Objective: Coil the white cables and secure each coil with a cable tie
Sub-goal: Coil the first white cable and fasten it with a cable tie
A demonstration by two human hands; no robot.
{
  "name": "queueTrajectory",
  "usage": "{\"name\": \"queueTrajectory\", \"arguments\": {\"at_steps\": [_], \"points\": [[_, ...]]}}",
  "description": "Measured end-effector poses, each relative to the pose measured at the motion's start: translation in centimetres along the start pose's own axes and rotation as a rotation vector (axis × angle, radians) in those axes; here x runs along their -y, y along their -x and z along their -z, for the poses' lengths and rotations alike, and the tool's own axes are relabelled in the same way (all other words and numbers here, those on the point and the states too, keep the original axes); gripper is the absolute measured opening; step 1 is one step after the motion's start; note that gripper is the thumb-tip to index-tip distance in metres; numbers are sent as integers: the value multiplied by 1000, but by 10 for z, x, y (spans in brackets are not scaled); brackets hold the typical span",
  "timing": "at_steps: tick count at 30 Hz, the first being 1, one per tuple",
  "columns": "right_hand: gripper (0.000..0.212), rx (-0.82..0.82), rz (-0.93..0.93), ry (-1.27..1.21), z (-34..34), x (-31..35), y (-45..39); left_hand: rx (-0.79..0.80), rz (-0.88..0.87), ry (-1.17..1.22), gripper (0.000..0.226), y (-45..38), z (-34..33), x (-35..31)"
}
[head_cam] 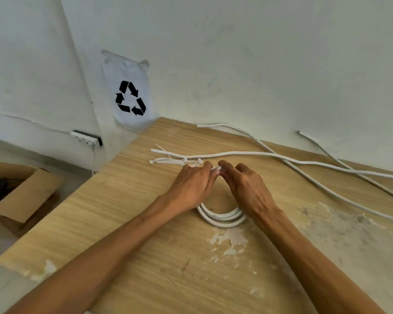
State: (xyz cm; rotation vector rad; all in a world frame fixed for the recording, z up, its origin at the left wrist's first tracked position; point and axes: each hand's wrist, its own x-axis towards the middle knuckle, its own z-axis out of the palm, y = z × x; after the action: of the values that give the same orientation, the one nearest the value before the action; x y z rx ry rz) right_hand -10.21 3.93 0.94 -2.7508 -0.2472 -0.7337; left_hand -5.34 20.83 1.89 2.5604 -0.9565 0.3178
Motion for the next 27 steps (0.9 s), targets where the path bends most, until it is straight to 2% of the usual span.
{"name": "queueTrajectory", "arguments": {"at_steps": [3,9,13,21,22,25,27], "points": [[41,67,30,-73,-20,34,-6,22,50,-129,39,27,14,30],[41,169,-10,-77,-54,83,-21,33,206,-135,43,60,24,72],[40,202,-2,50,-51,87,-20,51,280,-111,39,61,17,68],[46,250,66,390,-38,91,-25,87,304,-69,37,58,11,64],[46,243,51,375,-35,89,-29,90,304,-91,37,57,11,63],[37,154,-97,119,-30,77,-50,74,294,-143,41,58,11,63],[30,196,-141,118,-32,65,-65,80,276,-153,44,60,11,63]]}}
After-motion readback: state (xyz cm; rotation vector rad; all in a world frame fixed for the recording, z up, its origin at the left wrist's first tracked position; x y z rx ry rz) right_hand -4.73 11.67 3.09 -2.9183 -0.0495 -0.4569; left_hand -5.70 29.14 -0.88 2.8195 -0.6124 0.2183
